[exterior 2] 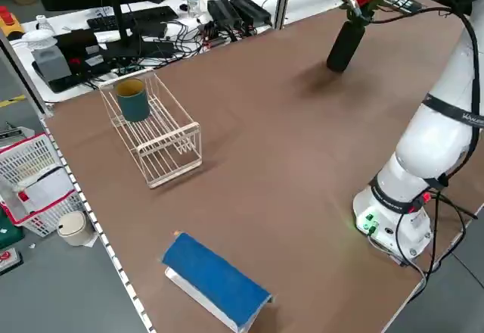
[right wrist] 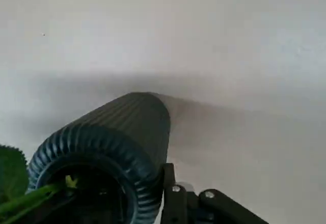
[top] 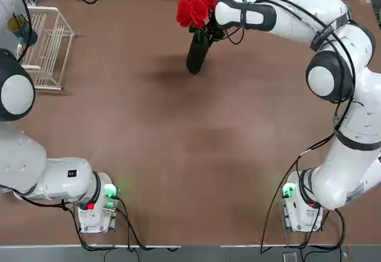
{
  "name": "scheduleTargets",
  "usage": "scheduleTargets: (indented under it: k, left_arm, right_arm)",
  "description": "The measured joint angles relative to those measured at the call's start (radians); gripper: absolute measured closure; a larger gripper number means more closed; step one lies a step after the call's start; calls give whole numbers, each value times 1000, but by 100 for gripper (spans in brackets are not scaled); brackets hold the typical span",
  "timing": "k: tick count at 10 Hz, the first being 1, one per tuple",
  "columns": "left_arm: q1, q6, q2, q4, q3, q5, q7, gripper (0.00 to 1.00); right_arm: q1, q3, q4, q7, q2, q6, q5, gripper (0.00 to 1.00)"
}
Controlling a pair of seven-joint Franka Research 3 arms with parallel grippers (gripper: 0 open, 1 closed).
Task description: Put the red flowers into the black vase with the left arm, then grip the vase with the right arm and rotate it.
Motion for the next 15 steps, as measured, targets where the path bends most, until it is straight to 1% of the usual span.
scheduleTargets:
  k: [1,2,3,4,6,7,8,9,11,14,15]
  left_arm:
    - [4,8,-9,9,33,-3,37,0]
    - [10,9,-14,29,50,-4,72,0]
    - [12,7,-17,47,59,-4,85,0]
    - [15,4,-18,52,66,-3,86,0]
    - [59,4,-18,52,74,-3,101,0]
    - [75,4,-18,52,75,-4,106,0]
    - [76,3,-18,52,74,-6,105,0]
    - [75,-7,-18,52,69,-9,101,0]
    - [74,-52,-18,52,65,-36,49,0]
    - [75,-73,-18,52,66,-38,1,0]
    - [75,-73,-18,52,66,-38,0,0]
  right_arm:
    - [-1,8,8,-12,-3,-22,-57,76]
    - [-1,18,20,-42,-7,-60,-120,76]
    - [-3,20,30,-115,-19,-96,-157,76]
    - [-8,20,39,-238,-37,-124,-185,76]
    - [-34,20,45,-570,-68,-142,-267,76]
    - [-46,20,46,-736,-70,-140,-302,76]
    - [-48,21,46,-858,-70,-135,-324,76]
    - [-41,25,48,-922,-69,-130,-347,76]
    - [-11,33,58,-951,-60,-129,-407,75]
    - [9,34,68,-959,-25,-129,-415,73]
    - [9,34,70,-961,-20,-128,-415,70]
